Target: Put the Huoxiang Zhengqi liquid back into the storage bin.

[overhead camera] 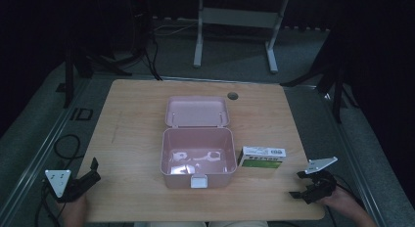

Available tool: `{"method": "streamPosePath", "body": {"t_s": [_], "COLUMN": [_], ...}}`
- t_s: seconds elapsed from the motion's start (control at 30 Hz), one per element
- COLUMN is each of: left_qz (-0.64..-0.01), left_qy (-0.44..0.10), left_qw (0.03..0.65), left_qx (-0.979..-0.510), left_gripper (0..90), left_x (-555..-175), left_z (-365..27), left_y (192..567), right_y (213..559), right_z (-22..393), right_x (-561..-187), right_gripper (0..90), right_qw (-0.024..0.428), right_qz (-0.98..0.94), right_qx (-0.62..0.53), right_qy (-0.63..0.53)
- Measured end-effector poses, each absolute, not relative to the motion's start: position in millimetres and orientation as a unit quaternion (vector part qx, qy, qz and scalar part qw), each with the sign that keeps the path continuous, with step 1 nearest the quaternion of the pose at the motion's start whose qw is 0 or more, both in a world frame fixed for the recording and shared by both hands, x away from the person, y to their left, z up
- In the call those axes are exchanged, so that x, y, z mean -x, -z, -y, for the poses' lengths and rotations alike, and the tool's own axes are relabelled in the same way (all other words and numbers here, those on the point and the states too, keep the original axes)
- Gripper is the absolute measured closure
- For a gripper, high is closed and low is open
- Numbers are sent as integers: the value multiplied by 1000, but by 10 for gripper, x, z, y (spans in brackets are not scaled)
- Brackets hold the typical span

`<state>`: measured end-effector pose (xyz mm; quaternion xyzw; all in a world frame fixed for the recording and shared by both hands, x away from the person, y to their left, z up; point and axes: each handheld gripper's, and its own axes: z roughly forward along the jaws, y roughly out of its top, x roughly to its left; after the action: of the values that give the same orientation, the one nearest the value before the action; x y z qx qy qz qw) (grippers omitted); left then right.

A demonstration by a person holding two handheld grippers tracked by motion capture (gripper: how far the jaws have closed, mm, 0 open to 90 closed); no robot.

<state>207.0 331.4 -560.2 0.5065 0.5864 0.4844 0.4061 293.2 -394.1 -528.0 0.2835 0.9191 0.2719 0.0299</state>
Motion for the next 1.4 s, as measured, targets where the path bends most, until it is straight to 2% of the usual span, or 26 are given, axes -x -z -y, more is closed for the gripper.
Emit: {"method": "streamPosePath", "body": {"t_s": [0.53, 0.73, 0.97, 1.4], "left_qz": [-583, -581, -580, -577], "left_qy": [-480, -478, -476, -473], "left_qw": [405, 406, 407, 410], "left_qx": [-517, -519, -520, -524], "left_gripper": [16, 16, 16, 16], "left_x": [-2083, -2083, -2086, -2089], "left_z": [-3305, -3305, -3308, -3307], "left_y": [5602, 5602, 5601, 5601], "right_y": [5011, 4936, 4910, 4792], "right_z": [3534, 3385, 3175, 2755], "right_x": [-2949, -2960, -2949, -2960], "right_gripper": [102, 124, 146, 179], "right_qw": [16, 9, -20, -18], "right_qz": [-975, -983, -992, -998], "right_qx": [-191, -166, -125, -54], "right_qy": [-111, -81, -29, 8]}}
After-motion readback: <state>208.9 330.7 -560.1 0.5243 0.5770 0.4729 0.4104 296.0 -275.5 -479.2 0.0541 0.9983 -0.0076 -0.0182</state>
